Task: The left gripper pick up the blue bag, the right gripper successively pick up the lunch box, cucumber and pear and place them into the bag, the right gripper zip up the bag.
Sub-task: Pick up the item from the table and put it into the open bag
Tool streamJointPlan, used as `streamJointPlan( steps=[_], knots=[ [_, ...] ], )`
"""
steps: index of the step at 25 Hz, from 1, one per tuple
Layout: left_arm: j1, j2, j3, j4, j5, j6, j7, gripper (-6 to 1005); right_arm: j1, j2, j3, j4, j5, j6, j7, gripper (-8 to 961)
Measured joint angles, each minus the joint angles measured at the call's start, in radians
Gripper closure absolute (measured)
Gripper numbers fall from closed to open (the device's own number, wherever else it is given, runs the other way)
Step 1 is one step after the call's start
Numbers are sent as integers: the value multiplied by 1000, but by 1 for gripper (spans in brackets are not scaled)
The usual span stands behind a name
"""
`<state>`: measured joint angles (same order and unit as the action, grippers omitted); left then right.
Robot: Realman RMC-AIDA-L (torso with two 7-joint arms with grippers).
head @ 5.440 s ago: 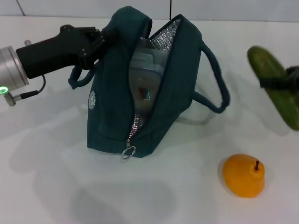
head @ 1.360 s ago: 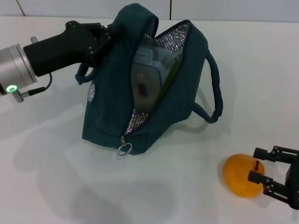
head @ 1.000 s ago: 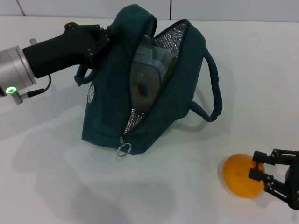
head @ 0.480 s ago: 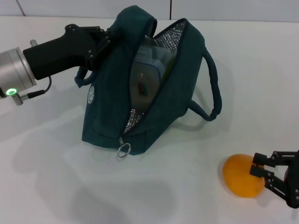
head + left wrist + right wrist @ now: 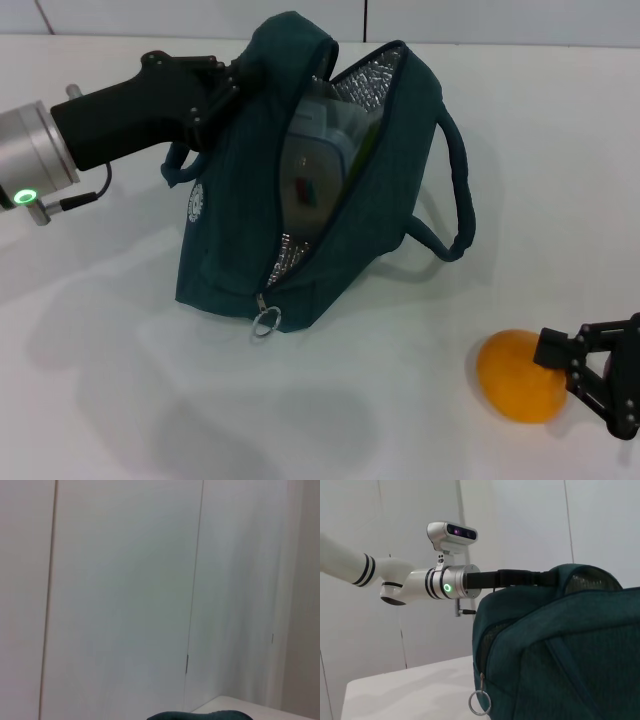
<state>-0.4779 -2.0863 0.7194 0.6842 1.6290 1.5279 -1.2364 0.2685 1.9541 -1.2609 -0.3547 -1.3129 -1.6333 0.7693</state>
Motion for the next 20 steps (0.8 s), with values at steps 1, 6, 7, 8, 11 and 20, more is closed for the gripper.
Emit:
streamJointPlan(
  steps=[1,6,7,8,11,20],
  knots=[
    [1,0,0,0,0,1,0,948,-1,0,0,-1,1,0,-5,847],
    [4,1,-1,0,0,3,0,948,-5,0,1,-4,5,-3,-20,899],
    [4,1,-1,0,0,3,0,948,-5,0,6,-4,6,-7,-24,910],
    [4,1,-1,0,0,3,0,948,-5,2,17,-5,7,-14,-28,910],
    [6,1,0,1,0,5,0,948,-7,7,62,-6,7,-52,-42,911],
    [2,2,-1,1,0,11,19,948,72,57,202,5,45,-212,-72,912]
  ],
)
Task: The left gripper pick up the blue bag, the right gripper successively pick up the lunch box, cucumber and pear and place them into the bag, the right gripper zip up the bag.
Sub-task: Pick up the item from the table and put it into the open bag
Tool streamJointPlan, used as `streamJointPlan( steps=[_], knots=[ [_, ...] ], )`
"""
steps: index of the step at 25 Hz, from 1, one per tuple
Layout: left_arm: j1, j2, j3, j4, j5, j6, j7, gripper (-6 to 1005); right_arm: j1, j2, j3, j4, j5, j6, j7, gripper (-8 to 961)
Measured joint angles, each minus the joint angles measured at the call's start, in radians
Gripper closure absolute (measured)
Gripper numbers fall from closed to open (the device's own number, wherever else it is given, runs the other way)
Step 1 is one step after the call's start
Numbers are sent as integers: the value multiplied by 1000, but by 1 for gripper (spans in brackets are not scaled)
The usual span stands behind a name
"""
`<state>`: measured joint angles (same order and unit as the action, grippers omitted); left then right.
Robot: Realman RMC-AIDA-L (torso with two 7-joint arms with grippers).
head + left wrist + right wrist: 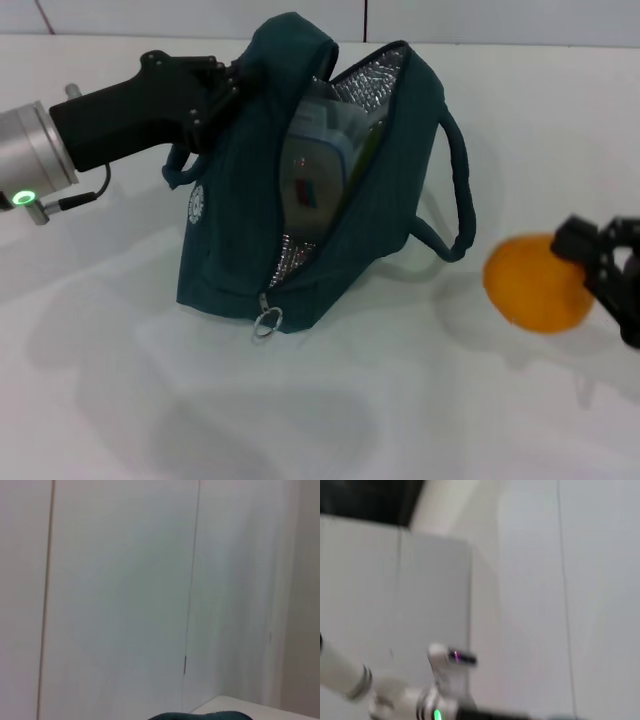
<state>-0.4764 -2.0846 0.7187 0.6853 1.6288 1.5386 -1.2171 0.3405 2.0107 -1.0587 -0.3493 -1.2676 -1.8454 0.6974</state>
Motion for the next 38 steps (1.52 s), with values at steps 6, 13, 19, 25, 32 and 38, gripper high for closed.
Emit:
streamJointPlan(
  steps=[6,13,19,25,32,38],
  knots=[
    [2,-2,1,-3,-14,10,10,948,134,15,-33,41,107,-37,69,913],
    [-22,-3,4,-43,-23,11,50,948,355,17,-93,128,238,5,159,914],
    [-25,-3,5,-43,-24,11,62,947,494,17,-151,129,250,152,271,907],
    [-38,-3,5,-52,-24,10,64,947,527,17,-316,89,307,302,334,886],
    [-39,-1,2,-52,-24,8,70,947,488,17,-538,-46,367,460,370,861],
    [-39,0,2,-51,-24,7,71,947,462,17,-602,-77,371,518,383,840]
  ],
)
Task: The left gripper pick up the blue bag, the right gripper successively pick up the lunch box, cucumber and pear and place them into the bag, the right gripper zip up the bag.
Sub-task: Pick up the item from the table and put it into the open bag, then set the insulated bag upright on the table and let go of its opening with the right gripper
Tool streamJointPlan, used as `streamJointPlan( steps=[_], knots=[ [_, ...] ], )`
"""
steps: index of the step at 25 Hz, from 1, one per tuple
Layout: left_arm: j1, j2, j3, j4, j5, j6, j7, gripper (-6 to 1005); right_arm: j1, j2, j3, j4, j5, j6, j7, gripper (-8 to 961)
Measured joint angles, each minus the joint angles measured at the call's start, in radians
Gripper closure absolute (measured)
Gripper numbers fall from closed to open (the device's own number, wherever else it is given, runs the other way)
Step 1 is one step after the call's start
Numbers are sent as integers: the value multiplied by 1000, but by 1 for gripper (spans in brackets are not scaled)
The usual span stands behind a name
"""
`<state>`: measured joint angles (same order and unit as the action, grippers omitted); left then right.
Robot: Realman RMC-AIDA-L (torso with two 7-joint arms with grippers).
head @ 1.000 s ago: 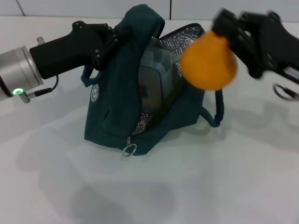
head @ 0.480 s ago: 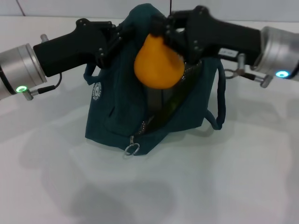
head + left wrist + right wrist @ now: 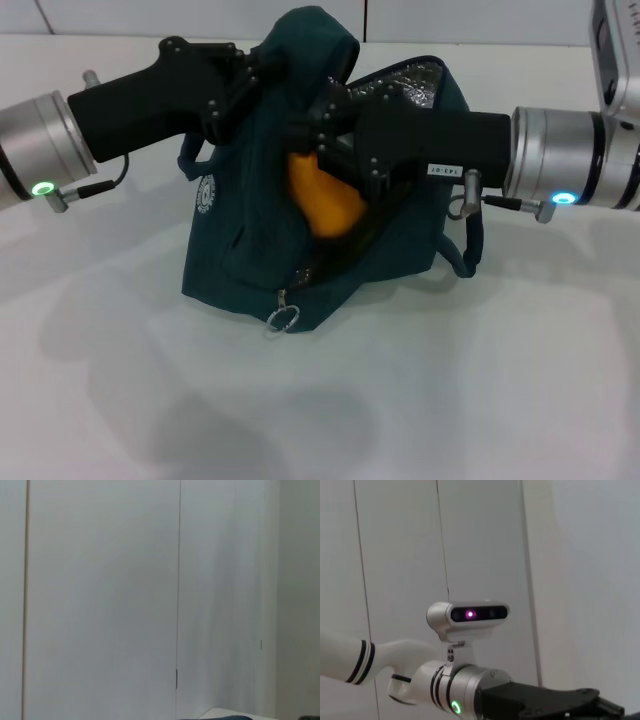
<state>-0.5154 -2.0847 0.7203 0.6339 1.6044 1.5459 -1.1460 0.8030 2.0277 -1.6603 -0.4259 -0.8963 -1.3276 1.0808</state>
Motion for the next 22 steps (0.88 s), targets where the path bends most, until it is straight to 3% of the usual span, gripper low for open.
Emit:
streamJointPlan(
  steps=[7,13,17,22],
  knots=[
    [0,0,3,0,0,-2,0,947,-22,0,-4,-25,7,-4,1,816],
    [3,0,1,0,0,-3,0,947,-126,-4,5,-137,23,-6,-5,724],
    [17,1,-5,0,0,-4,0,947,-257,-29,41,-251,-6,-41,-6,639],
    [28,1,-7,4,0,-6,1,946,-410,-72,176,-293,-135,-128,57,535]
  ],
)
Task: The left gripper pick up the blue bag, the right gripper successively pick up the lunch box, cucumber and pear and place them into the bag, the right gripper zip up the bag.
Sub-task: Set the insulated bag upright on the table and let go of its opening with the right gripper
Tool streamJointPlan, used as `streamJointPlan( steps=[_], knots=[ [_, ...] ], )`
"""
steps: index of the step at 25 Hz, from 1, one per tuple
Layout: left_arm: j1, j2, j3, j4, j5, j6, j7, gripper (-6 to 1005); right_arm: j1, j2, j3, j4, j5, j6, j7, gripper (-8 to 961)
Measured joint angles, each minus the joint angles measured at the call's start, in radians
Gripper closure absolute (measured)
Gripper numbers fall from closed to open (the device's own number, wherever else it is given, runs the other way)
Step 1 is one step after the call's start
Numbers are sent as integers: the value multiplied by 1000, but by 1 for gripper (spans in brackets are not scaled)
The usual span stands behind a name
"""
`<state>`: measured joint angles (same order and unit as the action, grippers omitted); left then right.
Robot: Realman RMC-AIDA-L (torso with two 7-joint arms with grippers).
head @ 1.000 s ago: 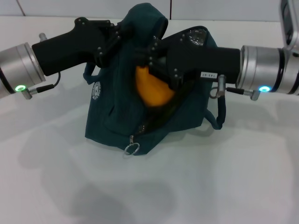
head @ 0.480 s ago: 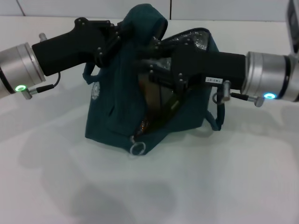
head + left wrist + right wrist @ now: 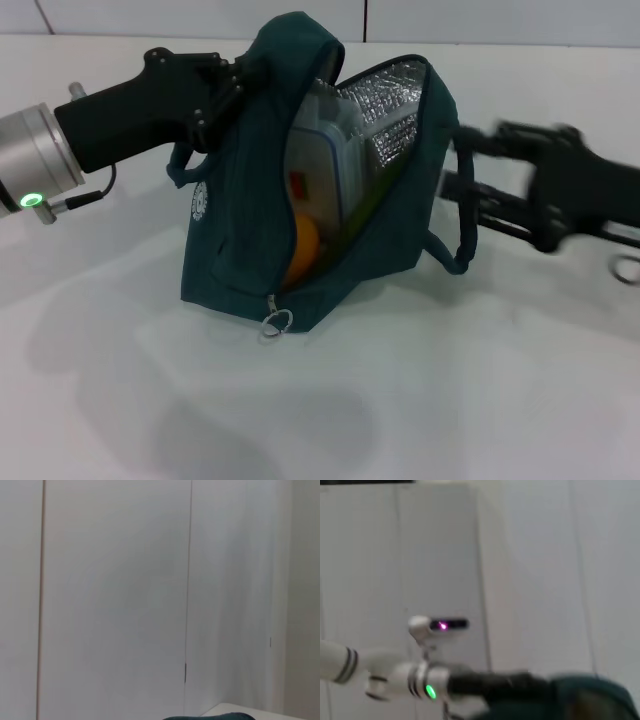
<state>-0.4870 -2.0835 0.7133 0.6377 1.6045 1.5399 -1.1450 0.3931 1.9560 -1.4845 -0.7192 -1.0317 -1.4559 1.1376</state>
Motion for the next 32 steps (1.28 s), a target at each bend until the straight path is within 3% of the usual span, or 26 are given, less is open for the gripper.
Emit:
streamJointPlan(
  steps=[5,8,14,22,32],
  knots=[
    [-4,0,0,1,0,0,0,946,-61,-16,91,30,-153,-12,86,472],
    [-10,0,3,-3,0,0,1,946,-53,-2,107,48,-234,2,100,470],
    [-13,-2,6,-4,0,-2,1,946,12,46,110,61,-355,94,108,479],
    [-14,-4,6,-7,0,-1,1,946,47,54,114,73,-369,132,108,494],
    [-10,-4,6,-60,-49,0,56,946,30,61,122,74,-295,144,21,685]
  ],
)
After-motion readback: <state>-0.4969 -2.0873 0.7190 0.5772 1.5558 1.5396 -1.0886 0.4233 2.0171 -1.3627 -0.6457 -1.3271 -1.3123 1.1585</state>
